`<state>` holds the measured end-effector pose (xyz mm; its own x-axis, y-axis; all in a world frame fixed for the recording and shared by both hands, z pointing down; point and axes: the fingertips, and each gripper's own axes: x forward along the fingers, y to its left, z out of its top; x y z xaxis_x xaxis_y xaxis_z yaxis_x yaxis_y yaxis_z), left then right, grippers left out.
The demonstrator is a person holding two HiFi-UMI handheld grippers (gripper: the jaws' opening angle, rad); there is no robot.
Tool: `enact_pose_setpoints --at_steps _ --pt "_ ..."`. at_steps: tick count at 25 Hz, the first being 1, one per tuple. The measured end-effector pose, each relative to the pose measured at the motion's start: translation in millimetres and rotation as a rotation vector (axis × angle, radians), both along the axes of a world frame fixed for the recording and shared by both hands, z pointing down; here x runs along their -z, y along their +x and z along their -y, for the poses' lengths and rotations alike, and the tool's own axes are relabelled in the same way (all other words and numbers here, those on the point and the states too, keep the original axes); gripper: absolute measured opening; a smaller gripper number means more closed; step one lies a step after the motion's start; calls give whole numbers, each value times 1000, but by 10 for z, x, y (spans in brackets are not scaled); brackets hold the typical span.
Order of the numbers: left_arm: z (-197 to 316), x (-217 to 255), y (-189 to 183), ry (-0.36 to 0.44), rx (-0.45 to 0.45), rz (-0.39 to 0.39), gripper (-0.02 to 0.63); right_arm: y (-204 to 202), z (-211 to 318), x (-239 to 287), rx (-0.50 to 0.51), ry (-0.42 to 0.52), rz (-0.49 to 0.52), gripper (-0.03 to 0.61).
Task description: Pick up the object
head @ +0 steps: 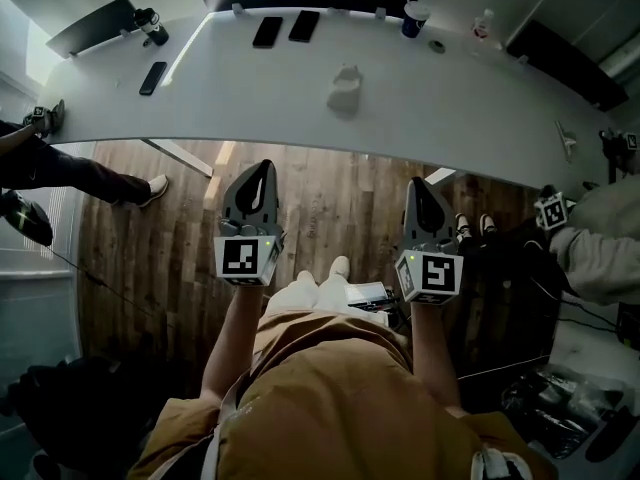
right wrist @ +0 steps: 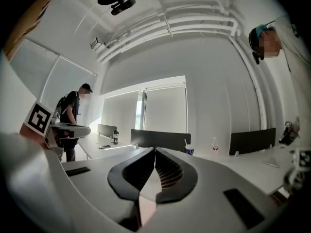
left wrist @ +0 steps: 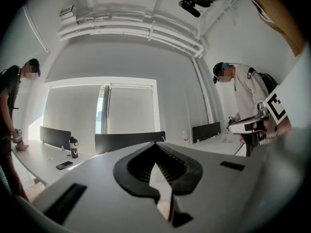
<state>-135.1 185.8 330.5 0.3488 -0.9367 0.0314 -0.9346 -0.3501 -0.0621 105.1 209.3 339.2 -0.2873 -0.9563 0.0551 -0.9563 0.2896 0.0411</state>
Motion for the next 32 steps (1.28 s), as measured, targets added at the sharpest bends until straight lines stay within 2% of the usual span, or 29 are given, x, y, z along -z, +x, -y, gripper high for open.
enact_pose_setpoints --at_steps 5,13,15,20,26,32 --pt "235 4 98 -11 -11 9 6 78 183 -24 -5 -26 26 11" --pt "815 -162 92 -10 -19 -10 6 101 668 -70 -30 -20 10 11" --pt "1000 -163 47 -7 -32 -30 6 60 837 -48 -27 -15 4 11" --pt "1520 -157 -6 5 -64 -24 6 -9 1348 35 -31 4 -22 11" --pt "1873 -334 -38 -48 -102 -24 6 -94 1644 -61 -25 -47 -6 11" --pt "2158 -491 14 -92 -103 -12 6 -70 1914 -226 -1 -91 9 11"
